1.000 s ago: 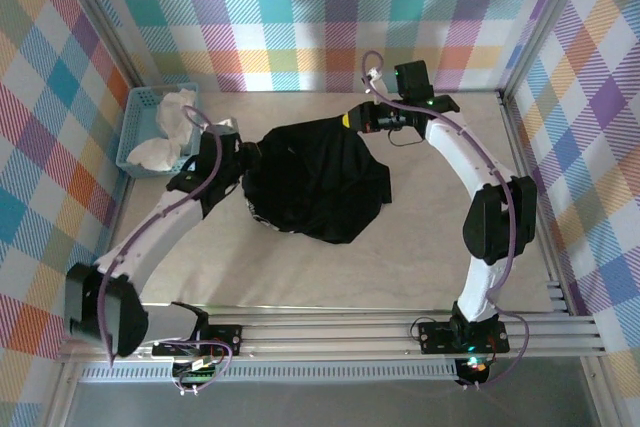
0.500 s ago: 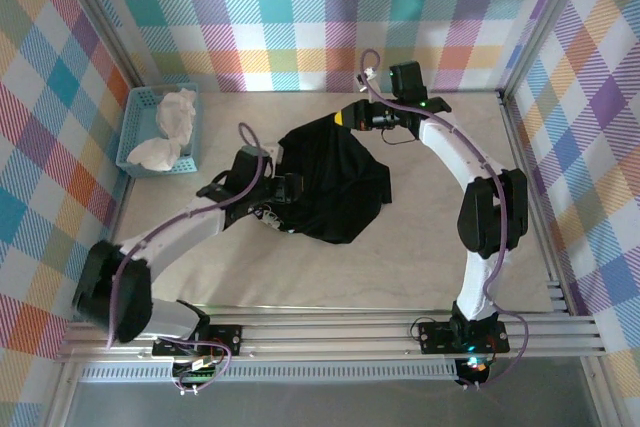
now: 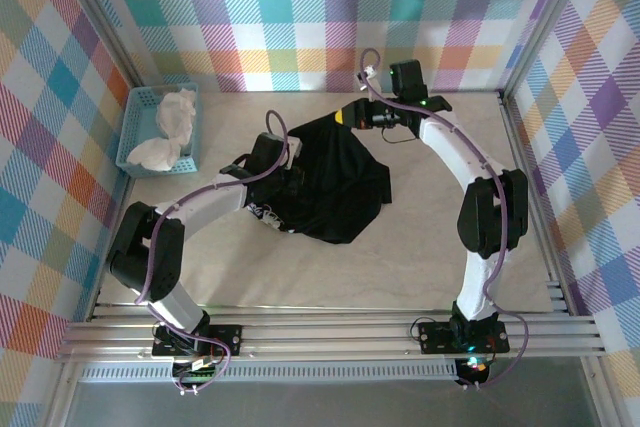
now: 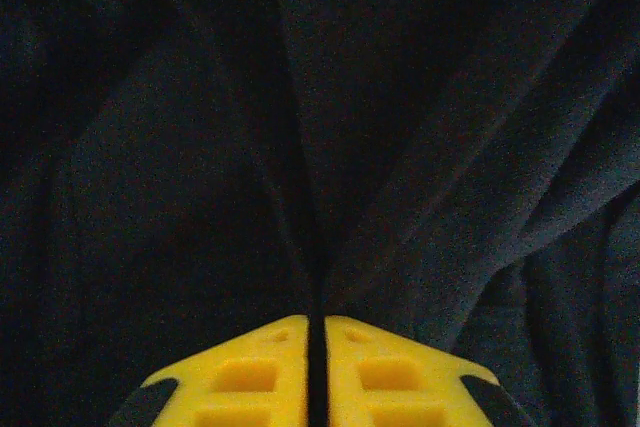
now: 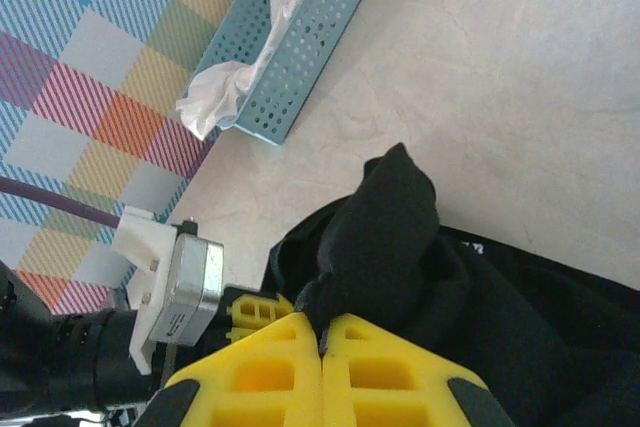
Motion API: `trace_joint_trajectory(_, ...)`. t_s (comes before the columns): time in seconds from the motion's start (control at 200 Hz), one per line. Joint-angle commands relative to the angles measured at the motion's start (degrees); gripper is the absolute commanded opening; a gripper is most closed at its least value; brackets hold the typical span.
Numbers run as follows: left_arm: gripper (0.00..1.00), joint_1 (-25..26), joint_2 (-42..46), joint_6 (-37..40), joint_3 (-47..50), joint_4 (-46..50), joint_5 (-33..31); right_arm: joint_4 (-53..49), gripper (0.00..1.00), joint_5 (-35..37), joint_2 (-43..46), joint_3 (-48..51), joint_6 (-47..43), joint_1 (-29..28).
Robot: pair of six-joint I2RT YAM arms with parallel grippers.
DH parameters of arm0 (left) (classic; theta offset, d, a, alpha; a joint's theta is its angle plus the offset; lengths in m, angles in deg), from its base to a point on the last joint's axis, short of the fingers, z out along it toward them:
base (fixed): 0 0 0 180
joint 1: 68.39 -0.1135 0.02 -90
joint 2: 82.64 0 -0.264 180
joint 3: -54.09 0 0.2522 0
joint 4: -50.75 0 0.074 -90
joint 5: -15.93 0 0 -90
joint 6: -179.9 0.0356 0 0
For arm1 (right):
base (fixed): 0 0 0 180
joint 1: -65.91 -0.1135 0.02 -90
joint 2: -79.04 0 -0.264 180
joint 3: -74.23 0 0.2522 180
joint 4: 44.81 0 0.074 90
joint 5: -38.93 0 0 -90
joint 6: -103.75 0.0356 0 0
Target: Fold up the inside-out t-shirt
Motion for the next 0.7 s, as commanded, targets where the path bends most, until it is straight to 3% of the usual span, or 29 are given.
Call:
trace_joint_trajectory(0.0,0.0,-0.5,7.98,-2.47,0.47,-2.21,13.64,2.78,0.0,1.75,-0.76,-3.86,2.63,0.5)
trace_joint_trajectory(0.1,0.0,-0.57,18.71,-12.87,6.39,-15.05,24.92,5.68,0.03,5.1,-2.77,-6.51,8.36,0.33)
trace_joint_trajectory(0.15,0.0,-0.54,23.28,-15.77,8.22,-17.59,23.35,1.74,0.15,10.15,-4.25,-9.92,6.88,0.01)
trace_joint_trajectory(0.28,0.0,-1.07,28.73,-16.22,9.61,-16.69,18.56,-8.82,0.34,26.17,-3.87,-12.89,-4.09,-2.02)
trace_joint_trajectory(0.475,0.0,-2.61,28.87,-17.43,10.78,-18.77,20.23,7.5,0.56,23.91,17.76,20.26,-11.7,-7.01)
trace_joint_trajectory(0.605,0.0,-3.93,28.6,-17.98,12.21,-21.57,22.68,19.79,0.59,14.56,26.04,39.48,-9.46,-9.75)
trace_joint_trajectory(0.695,0.0,-4.54,28.66,-18.57,12.52,-22.03,23.44,25.67,0.61,12.41,26.47,45.84,-8.73,-11.45)
